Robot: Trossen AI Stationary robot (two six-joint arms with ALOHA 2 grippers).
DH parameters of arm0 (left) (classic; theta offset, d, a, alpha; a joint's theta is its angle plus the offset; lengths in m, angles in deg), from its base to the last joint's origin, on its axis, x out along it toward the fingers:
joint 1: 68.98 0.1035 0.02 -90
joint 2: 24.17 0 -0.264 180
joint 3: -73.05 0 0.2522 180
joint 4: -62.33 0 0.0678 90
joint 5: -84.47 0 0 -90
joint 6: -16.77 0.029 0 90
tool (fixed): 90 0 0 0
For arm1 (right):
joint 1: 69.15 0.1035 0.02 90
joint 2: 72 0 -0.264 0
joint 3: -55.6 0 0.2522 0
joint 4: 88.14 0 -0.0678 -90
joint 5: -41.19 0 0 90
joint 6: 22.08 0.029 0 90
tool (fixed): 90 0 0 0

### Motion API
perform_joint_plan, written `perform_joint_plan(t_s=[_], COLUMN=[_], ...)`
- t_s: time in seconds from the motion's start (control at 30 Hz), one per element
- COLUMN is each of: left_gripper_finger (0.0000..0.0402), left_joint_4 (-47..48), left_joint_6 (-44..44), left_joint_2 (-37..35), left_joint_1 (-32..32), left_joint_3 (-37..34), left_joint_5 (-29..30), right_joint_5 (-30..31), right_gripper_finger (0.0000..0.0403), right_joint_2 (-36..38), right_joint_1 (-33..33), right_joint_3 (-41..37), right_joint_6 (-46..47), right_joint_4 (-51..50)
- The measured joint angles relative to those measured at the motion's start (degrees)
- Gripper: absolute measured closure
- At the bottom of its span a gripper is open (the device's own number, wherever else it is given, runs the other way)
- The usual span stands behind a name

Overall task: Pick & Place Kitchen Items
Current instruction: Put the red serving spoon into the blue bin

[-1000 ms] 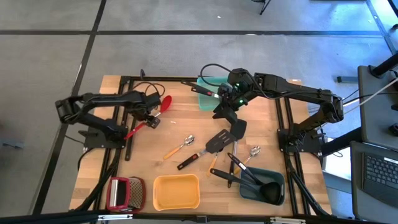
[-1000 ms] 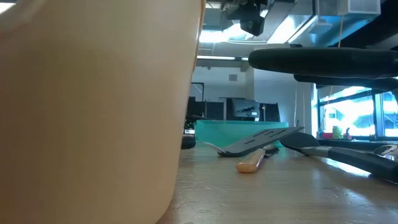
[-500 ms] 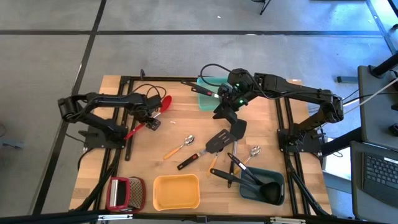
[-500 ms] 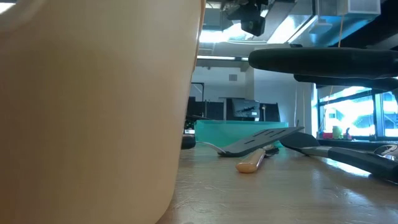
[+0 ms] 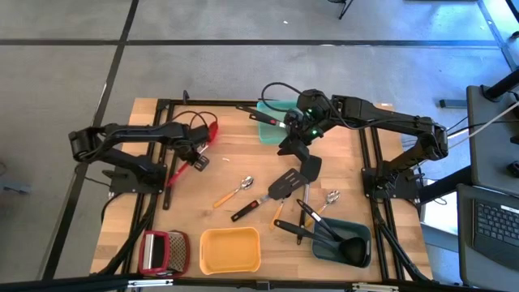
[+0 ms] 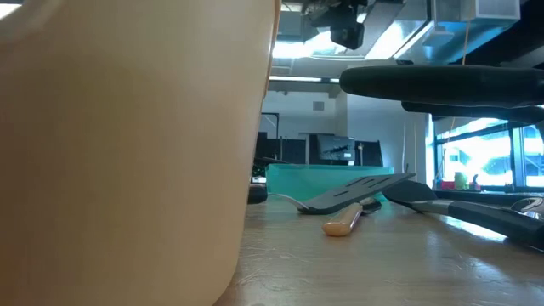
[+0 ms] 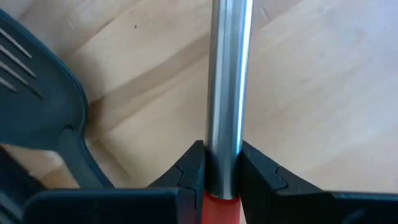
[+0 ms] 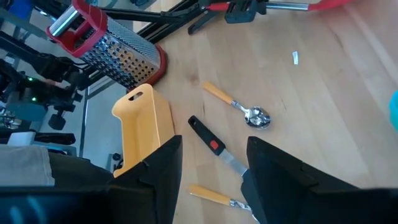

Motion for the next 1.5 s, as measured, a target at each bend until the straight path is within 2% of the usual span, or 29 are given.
perform_joint_plan(t_s=[0.27, 0.53, 0.67, 0.8, 0.93, 1.07, 1.23, 1.4, 1.5], left_gripper_finger=[0.0343, 0.0343, 0.0343, 0.0343, 0.0343, 0.0343, 0.0343, 0.0343, 0.0343], left_joint_4=[7.6, 7.9, 8.0, 8.8, 9.6, 12.8, 17.4, 22.9, 19.5], left_joint_6=[7.2, 15.0, 16.4, 19.5, 23.0, 25.7, 26.3, 25.1, 22.3], left_joint_2=[-0.2, 0.9, 5.5, 14.1, 23.6, 32.7, 42.6, 53.1, 54.2], left_joint_1=[-8.7, -18.6, -22.1, -24.9, -27.3, -29.2, -30.7, -32.7, -33.7], left_joint_3=[10.7, 25.7, 33.5, 42.3, 52.3, 64.6, 82.2, 99.9, 97.3], left_joint_5=[0.4, -3.7, -3.2, -2.8, -2.8, -3.0, -2.8, -2.8, -5.5], right_joint_5=[-0.1, -0.1, 0.0, 0.6, 5.6, 11.1, 20.1, 28.1, 32.9], right_gripper_finger=[0.0220, 0.0220, 0.0220, 0.0220, 0.0220, 0.0220, 0.0220, 0.0220, 0.0220], right_joint_2=[2.7, 9.5, 13.6, 17.8, 21.5, 25.0, 29.7, 34.1, 36.1], right_joint_1=[0.0, 0.0, 1.2, 4.6, 9.2, 14.9, 25.0, 35.7, 41.5], right_joint_3=[0.0, 0.0, 0.0, 0.0, 0.0, 0.0, 0.0, -0.1, -2.4], right_joint_6=[0.2, 3.1, 3.8, 3.4, 6.4, 11.2, 19.4, 25.9, 28.8], right_joint_4=[-3.7, -12.3, -17.0, -19.8, -20.6, -25.4, -31.2, -32.2, -31.2])
